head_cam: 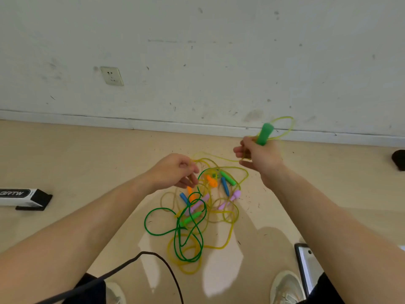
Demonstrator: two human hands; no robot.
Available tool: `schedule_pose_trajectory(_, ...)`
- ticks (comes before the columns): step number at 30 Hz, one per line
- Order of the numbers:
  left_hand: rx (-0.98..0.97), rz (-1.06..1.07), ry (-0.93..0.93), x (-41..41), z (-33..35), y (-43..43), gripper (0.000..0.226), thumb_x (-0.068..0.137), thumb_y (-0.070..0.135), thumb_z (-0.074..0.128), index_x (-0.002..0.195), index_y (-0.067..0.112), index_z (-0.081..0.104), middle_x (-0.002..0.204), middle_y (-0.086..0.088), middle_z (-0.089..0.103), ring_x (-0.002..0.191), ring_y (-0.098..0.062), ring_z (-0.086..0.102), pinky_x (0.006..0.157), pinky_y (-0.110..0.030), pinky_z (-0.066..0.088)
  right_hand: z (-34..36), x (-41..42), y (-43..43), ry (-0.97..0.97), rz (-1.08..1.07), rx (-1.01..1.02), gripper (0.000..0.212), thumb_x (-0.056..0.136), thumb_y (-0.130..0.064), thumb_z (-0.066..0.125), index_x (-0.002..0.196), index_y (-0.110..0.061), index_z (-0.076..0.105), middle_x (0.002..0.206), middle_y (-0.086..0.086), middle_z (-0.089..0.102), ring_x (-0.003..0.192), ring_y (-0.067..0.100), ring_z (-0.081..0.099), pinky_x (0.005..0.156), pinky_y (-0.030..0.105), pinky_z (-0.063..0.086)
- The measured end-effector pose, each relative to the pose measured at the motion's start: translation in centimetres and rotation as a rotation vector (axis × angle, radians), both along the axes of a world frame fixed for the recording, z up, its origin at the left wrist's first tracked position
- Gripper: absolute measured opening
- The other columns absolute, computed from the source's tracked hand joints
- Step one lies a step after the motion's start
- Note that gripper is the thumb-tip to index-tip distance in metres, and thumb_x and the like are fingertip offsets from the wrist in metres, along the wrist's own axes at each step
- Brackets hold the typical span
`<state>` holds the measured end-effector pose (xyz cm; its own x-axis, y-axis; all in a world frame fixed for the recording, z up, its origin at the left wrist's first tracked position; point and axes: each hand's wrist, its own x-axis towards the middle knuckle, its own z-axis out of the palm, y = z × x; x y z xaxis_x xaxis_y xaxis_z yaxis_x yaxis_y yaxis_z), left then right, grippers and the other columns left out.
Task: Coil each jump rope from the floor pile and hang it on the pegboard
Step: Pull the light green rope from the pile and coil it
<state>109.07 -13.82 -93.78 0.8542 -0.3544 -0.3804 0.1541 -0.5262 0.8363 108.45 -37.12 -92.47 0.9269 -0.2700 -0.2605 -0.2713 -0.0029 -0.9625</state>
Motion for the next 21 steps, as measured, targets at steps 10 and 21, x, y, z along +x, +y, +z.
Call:
schedule_pose_trajectory(10,-0.775,0.401,0.056,0.3,5.1,-0.4,0.018,0.106,0.017,0.043,0.101,0.01,0.059,0.086,-0.003,0.073,0.079,-0.027,0.075,0.065,-0.028,0.06,-0.4,-2.5,4.3,0.082,0.566,0.115,0.014,0.098,-0.017,0.05,0.102,-0.011,0.062,0.101,0.01,0.076,0.094,0.023,0.071,0.094,0.04,0.05)
schedule_pose_trajectory(21,0.007,0.095,0.041,0.0,3.4,0.3,0.036,0.102,0.023,0.045,0.088,0.002,0.07,0.082,-0.016,0.076,0.084,-0.034,0.073,0.06,-0.028,0.053,2.2,-2.3,4.6,-0.011,0.436,0.265,0.018,0.103,-0.02,0.051,0.089,-0.012,0.06,0.073,0.003,0.066,0.067,0.015,0.06,0.069,0.036,0.057)
